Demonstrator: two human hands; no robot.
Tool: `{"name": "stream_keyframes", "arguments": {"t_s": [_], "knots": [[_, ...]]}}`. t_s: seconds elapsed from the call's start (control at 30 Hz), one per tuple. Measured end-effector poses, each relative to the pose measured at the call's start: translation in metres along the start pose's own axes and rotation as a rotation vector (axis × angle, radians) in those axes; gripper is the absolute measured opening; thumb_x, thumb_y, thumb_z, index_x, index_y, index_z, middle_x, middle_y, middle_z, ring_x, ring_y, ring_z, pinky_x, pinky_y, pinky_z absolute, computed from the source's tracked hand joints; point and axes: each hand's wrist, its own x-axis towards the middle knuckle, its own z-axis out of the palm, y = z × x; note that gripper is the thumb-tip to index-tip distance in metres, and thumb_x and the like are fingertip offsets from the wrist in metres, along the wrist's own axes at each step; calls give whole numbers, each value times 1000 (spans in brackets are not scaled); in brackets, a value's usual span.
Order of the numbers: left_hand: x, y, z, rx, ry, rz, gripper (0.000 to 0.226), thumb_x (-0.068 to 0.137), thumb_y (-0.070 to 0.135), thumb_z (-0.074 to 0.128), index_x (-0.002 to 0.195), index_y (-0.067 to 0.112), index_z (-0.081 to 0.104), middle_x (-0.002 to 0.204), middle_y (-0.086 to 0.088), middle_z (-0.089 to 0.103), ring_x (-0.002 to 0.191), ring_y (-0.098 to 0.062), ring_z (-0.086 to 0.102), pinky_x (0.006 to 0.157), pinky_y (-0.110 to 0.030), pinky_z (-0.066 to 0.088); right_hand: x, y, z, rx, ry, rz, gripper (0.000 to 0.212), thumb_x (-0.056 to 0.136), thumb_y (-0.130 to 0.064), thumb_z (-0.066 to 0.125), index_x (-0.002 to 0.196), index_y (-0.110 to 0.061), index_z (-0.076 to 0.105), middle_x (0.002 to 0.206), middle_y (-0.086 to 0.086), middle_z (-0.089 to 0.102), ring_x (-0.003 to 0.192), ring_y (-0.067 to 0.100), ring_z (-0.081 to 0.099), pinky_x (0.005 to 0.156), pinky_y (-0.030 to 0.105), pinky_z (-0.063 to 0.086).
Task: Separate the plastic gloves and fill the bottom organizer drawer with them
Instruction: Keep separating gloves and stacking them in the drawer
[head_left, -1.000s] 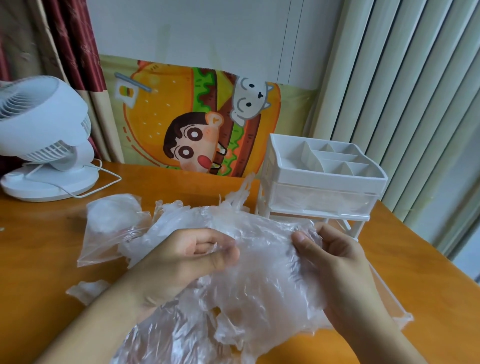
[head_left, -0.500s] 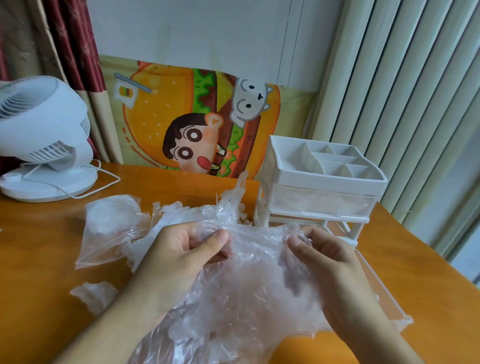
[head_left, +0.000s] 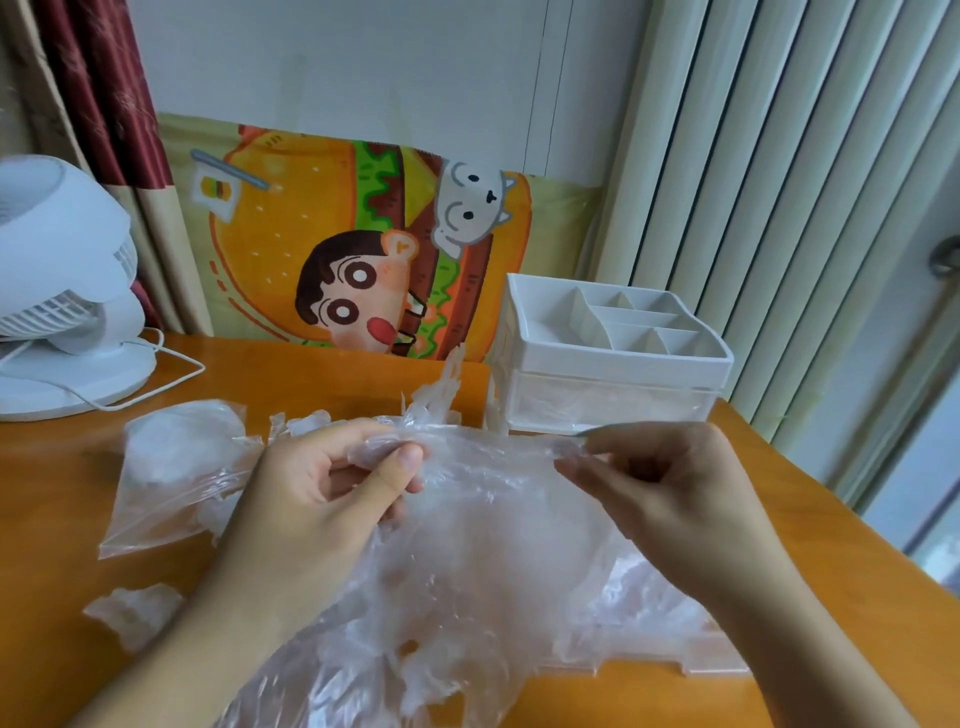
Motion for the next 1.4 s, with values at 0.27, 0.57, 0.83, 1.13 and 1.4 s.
{"name": "stream_keyframes", "arguments": {"t_s": [0.27, 0.57, 0.83, 1.13, 1.4], "knots": [[7, 70, 28, 465, -160, 798, 10, 96, 14, 69, 100, 12, 78, 99, 0, 69, 89, -15, 70, 73, -27, 52, 17, 0, -53, 772, -36, -159, 36, 94, -30, 68, 103, 2, 82, 110, 31, 75, 99, 40, 75, 75, 40, 62], [-16, -12, 96, 756, -777, 595, 32, 77, 29, 70, 107, 39, 64, 104, 20, 53, 96, -2, 50, 79, -16, 42, -7, 63, -54, 175, 145, 408, 20, 94, -8, 75, 76, -3, 80, 74, 18, 77, 69, 33, 77, 72, 45, 64], [6, -5, 142, 626, -601, 84, 30, 104, 54, 44, 124, 41, 62, 117, 27, 54, 112, 4, 53, 98, -22, 46, -18, 89, -58, -384, 97, 414, 25, 85, 1, 70, 71, -19, 74, 62, -5, 74, 58, 3, 72, 55, 21, 57], [13, -25, 182, 1133, -879, -274, 91, 85, 78, 51, 156, 26, 30, 159, 2, 27, 137, -28, 45, 102, -43, 50, -21, 88, -53, -868, -47, 361, 26, 80, 1, 64, 82, -23, 72, 72, -8, 63, 68, 11, 59, 53, 29, 57], [21, -31, 195, 1153, -969, -339, 82, 90, 46, 69, 158, 27, 28, 156, 2, 27, 135, -28, 43, 99, -40, 51, -22, 83, -48, -1015, -165, 391, 23, 85, -5, 72, 100, -21, 70, 99, -4, 57, 95, 17, 49, 64, 21, 40]]}}
